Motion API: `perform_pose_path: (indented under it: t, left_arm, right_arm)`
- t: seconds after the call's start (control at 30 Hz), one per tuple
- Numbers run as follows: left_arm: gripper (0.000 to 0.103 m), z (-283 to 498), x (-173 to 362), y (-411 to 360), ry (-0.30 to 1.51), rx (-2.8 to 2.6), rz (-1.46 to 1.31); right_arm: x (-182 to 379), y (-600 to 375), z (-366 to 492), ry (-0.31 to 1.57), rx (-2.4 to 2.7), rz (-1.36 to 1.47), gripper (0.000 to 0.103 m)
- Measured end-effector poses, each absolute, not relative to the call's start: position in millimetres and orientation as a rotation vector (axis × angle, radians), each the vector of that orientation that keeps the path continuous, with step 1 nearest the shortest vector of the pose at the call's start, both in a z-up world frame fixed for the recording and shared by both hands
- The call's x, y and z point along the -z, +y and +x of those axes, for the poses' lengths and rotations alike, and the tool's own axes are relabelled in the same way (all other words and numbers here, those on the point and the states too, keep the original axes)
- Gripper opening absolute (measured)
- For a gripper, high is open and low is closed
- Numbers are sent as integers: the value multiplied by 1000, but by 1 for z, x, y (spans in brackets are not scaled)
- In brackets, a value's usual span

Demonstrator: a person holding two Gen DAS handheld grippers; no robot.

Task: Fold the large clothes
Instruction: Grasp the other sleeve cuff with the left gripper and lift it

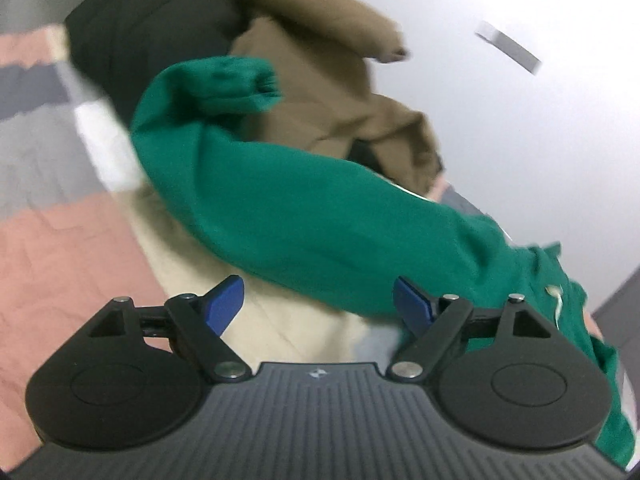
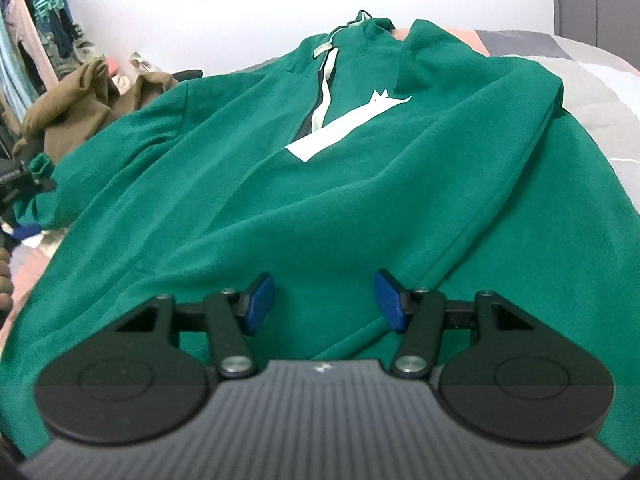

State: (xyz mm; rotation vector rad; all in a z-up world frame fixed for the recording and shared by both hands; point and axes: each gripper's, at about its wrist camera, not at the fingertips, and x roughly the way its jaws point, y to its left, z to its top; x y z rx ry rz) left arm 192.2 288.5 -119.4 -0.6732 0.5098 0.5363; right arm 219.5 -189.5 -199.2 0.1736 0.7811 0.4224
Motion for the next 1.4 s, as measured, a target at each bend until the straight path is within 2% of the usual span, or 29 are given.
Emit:
perform_pose_path:
  t: [0.23, 0.47, 0.67, 0.73, 0.8, 0.9, 1.0, 1.17, 1.4]
  left_arm:
    - [85, 188, 125, 363, 433, -613, -798]
    - [84, 189, 141, 432, 402, -689, -830]
    - [83, 200, 164, 461, 388, -669, -909]
    - [70, 205, 165, 460, 381, -676, -870]
    - [46, 207, 163, 454, 356, -676, -861]
    - [24, 210, 148, 436, 323, -705, -784]
    - [19, 211, 124, 417, 287, -719, -637]
    - [18, 202, 70, 382, 198, -683, -393]
    - [17, 186, 2, 312, 67, -567, -306]
  right_arm:
    - [203, -204, 225, 799, -423, 319, 57]
    - [205, -198, 229, 794, -421, 290, 58]
    - [207, -192, 233, 791, -415, 279, 60]
    - [207, -189, 234, 784, -412, 267, 61]
    - [208, -187, 235, 778, -408, 253, 61]
    - [208, -183, 237, 773, -404, 229, 61]
    - [207, -179, 238, 770, -397, 211, 61]
    - [205, -172, 235, 759, -386, 177, 61]
    - [200, -177, 237, 755, -408, 215, 61]
